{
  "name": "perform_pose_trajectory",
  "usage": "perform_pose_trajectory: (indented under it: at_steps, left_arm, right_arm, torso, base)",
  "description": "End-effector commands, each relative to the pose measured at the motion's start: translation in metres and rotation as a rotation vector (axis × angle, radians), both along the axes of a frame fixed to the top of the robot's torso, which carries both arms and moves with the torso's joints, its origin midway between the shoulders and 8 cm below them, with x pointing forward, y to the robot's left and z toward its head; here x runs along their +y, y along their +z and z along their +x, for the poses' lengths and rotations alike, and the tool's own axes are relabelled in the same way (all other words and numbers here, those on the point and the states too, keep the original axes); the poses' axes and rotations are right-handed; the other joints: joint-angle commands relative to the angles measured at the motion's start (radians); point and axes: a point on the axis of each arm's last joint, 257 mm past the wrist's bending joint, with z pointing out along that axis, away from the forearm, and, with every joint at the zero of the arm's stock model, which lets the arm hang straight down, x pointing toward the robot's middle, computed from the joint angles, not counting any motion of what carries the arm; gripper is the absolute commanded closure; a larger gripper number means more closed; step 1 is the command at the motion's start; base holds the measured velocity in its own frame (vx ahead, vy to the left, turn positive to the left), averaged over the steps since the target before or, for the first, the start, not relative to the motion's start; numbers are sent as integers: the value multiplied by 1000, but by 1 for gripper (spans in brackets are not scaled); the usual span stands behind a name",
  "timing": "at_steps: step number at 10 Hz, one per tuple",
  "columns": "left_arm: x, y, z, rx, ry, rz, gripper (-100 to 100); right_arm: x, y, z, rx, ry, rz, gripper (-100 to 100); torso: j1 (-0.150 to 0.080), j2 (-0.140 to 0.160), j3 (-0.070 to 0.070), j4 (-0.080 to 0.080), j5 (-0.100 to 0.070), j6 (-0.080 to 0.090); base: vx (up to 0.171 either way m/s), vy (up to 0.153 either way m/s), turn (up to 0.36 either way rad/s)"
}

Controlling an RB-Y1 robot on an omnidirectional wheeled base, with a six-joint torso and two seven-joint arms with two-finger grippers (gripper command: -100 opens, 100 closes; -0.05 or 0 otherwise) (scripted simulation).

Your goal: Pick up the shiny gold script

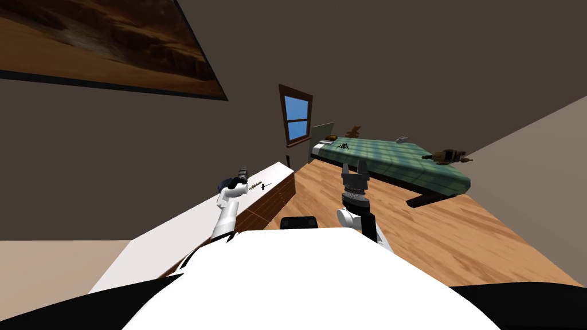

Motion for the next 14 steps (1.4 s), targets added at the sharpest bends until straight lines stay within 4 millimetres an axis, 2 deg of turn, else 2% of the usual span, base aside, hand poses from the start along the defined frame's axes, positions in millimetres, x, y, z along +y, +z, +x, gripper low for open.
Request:
perform_pose_trajectory:
  at_steps: [1,2,3,4,5,6,7,8,9,10,11,13,14]
  left_arm:
    - [15,-7,4,35,31,-41,-100]
    - [19,-24,1,76,43,-57,-100]
    - [19,-24,1,76,43,-57,-100]
    - [28,-25,5,99,67,-95,-100]
    - [31,-40,1,130,77,-108,-100]
    - [40,-40,5,145,98,-145,-100]
    - [44,-63,-2,197,115,-167,-100]
    - [51,-61,3,200,131,-201,-100]
    - [53,-80,-4,251,147,-222,-100]
    - [58,-79,-2,262,164,-260,-100]
    - [60,-105,-12,322,183,-286,-100]
    - [65,-112,-14,356,207,-334,-100]
    - [65,-127,-21,388,218,-349,-100]
  right_arm:
    - [0,0,0,0,0,0,0]
    - [0,0,0,0,0,0,0]
    - [0,0,0,0,0,0,0]
    - [0,0,0,0,0,0,0]
    - [0,0,0,0,0,0,0]
    - [0,0,0,0,0,0,0]
    - [0,0,0,0,0,0,0]
    - [0,0,0,0,0,0,0]
    - [0,0,0,0,0,0,0]
    - [0,0,0,0,0,0,0]
    - [0,0,0,0,0,0,0]
    - [0,0,0,0,0,0,0]
    - [0,0,0,0,0,0,0]
  torso:
    - [0,0,0,0,0,0]
    - [0,0,0,0,0,1]
    - [0,0,0,0,0,0]
    - [0,0,0,0,0,0]
    - [0,0,0,0,0,1]
    - [1,-1,0,0,0,0]
    - [1,-1,0,0,0,1]
    - [1,-1,0,0,0,0]
    - [2,-1,0,0,0,1]
    - [2,-1,-1,0,0,0]
    - [2,-1,-1,0,0,1]
    - [1,0,0,0,0,0]
    - [2,-1,-1,0,0,1]
  base:
    - [5,1,-153]
    - [6,9,-116]
    - [2,5,4]
    - [7,7,-164]
    - [10,15,-102]
    - [13,21,-169]
    - [12,24,-85]
    - [14,32,-141]
    - [15,33,-82]
    - [15,31,-162]
    - [13,34,-81]
    - [14,24,-65]
    - [18,37,-85]
